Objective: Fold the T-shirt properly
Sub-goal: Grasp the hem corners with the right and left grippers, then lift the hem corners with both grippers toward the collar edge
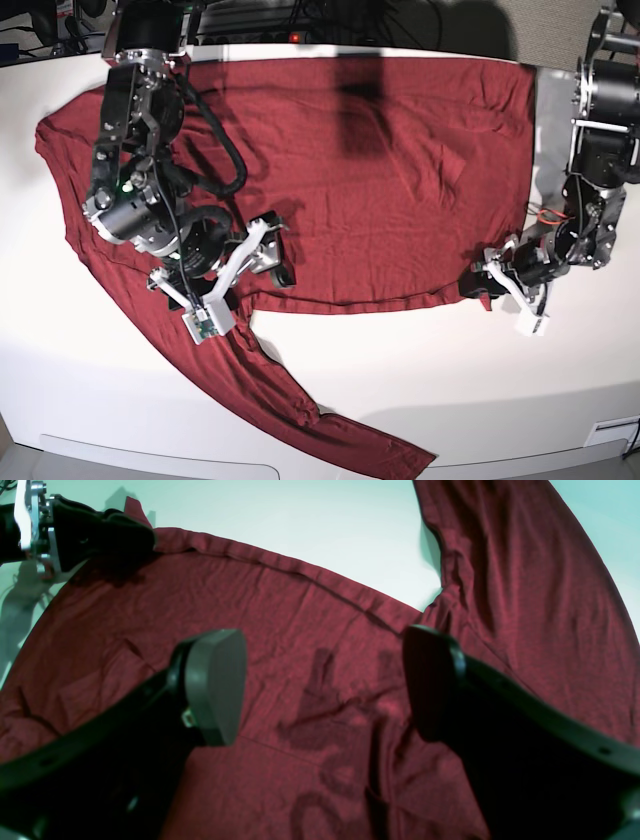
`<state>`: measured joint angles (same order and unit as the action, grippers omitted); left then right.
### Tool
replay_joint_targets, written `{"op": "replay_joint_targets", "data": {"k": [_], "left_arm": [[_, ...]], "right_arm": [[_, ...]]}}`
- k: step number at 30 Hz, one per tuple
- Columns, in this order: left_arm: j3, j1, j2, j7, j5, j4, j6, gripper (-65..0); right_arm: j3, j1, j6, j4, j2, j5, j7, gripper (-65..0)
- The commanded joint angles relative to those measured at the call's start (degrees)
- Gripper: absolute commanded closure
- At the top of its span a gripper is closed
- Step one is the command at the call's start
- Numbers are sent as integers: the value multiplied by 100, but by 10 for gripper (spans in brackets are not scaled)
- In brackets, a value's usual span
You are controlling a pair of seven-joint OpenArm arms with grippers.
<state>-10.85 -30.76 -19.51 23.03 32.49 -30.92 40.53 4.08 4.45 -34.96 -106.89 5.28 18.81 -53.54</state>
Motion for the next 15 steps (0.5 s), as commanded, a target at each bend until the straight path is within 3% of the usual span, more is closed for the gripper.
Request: {"op": "replay_joint_targets", "data": {"k": [1,8,15], "left_arm": [[4,-68,-111,107,-146,-37,-53,-247],[4,-188,-356,98,461,-37,-53,-247],[4,-146,-203,81,461,-37,-53,-246]], "right_arm": [[9,105,-22,-116,11,90,96,-477],[9,105,-22,-116,9,92,94,-477],[9,105,-20,-116,9,94,76,-477]]}}
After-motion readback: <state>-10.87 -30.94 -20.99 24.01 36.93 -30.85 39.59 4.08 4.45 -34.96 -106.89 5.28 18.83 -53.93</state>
